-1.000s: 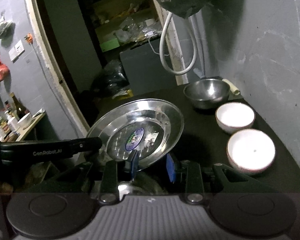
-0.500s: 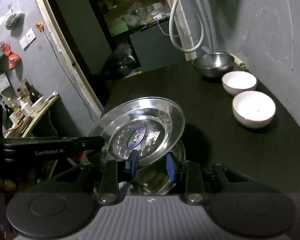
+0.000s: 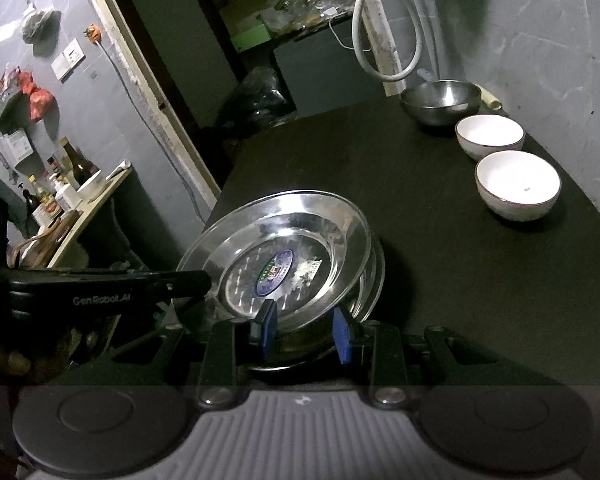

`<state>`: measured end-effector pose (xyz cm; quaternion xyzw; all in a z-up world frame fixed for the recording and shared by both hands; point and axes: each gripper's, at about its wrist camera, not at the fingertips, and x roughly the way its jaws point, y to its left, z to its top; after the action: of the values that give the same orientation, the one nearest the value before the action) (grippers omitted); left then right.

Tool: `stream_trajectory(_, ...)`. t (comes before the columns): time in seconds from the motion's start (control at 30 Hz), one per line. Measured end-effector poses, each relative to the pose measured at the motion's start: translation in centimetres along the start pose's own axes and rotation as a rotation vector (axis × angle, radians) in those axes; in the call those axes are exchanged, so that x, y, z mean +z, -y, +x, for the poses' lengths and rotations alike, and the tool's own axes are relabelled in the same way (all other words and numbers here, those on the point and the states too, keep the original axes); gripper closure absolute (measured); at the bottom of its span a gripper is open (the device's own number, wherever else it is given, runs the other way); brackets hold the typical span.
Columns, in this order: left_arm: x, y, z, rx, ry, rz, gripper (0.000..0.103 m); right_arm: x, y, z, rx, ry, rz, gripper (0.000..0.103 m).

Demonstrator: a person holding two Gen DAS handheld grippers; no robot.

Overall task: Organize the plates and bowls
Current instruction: 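Lower the stickered plate onto the large plate and open both tools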

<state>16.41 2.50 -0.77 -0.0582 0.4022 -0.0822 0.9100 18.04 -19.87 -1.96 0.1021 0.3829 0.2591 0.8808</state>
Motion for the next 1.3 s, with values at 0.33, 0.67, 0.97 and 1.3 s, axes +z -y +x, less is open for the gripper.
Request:
stream_trajectory(0.33, -0.1, 0.3, 1.6, 0.033, -0.056, -0.038, 0.074, 0.1, -0.4, 1.0, -0.041, -0.056, -0.012, 0.069)
stream_trajectory(0.67, 0.1, 1.2, 2.2, 0.076, -0.043, -0.019, 0.072, 0.5, -0.7, 1.8, -0.075, -0.067, -0.039, 0.069)
stream_trajectory(0.97, 0.0, 2.2, 2.3, 0.116, -0.051, 0.028, 0.071, 0.3, -1.6, 1.5, -0.076, -0.066, -0.103, 0.07)
stream_trajectory(1.3, 0.0, 2.6, 0.3, 0.191, -0.019, 0.014, 0.02, 0.1, -0.9, -0.3, -0.071, -0.032, -0.075, 0.054)
